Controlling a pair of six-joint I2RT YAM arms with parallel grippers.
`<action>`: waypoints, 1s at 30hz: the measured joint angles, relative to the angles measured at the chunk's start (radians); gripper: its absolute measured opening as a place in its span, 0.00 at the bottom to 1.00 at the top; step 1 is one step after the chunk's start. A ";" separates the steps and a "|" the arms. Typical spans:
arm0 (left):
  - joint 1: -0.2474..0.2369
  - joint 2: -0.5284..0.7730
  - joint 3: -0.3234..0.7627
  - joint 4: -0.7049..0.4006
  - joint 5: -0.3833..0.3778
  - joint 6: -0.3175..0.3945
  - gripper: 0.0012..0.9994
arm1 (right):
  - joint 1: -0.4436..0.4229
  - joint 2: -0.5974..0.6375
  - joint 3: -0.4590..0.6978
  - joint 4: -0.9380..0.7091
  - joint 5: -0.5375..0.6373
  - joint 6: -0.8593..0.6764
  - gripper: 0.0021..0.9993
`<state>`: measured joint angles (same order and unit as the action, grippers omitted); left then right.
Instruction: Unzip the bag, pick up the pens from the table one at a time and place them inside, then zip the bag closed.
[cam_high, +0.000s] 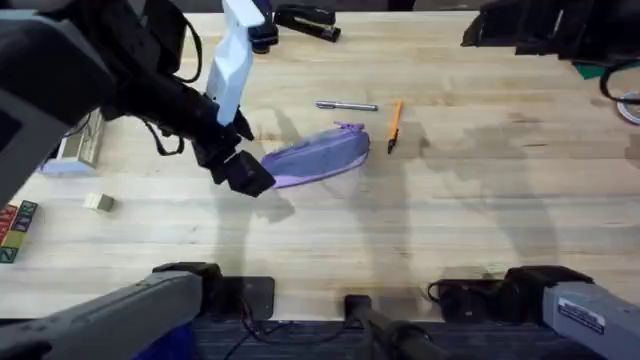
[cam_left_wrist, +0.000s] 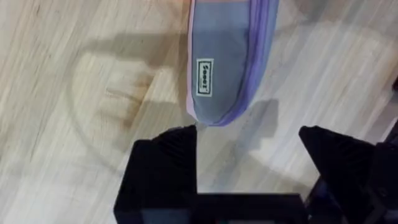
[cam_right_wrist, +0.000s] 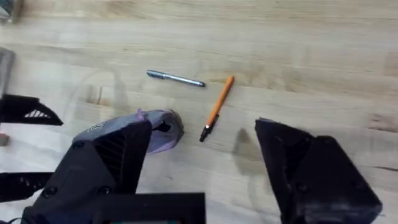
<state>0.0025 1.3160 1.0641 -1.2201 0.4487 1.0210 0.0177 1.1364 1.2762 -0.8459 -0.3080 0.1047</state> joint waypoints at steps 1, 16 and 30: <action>0.000 0.011 0.000 0.005 0.002 0.005 1.00 | 0.000 0.000 0.000 0.000 0.000 0.000 1.00; 0.000 0.230 0.000 0.095 0.045 0.078 1.00 | 0.000 0.000 0.000 0.000 0.000 0.000 1.00; 0.000 0.289 0.000 0.150 0.146 0.091 1.00 | 0.000 0.000 0.000 0.000 0.000 0.000 1.00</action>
<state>0.0025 1.6046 1.0637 -1.0702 0.5945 1.1122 0.0177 1.1362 1.2762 -0.8459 -0.3080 0.1044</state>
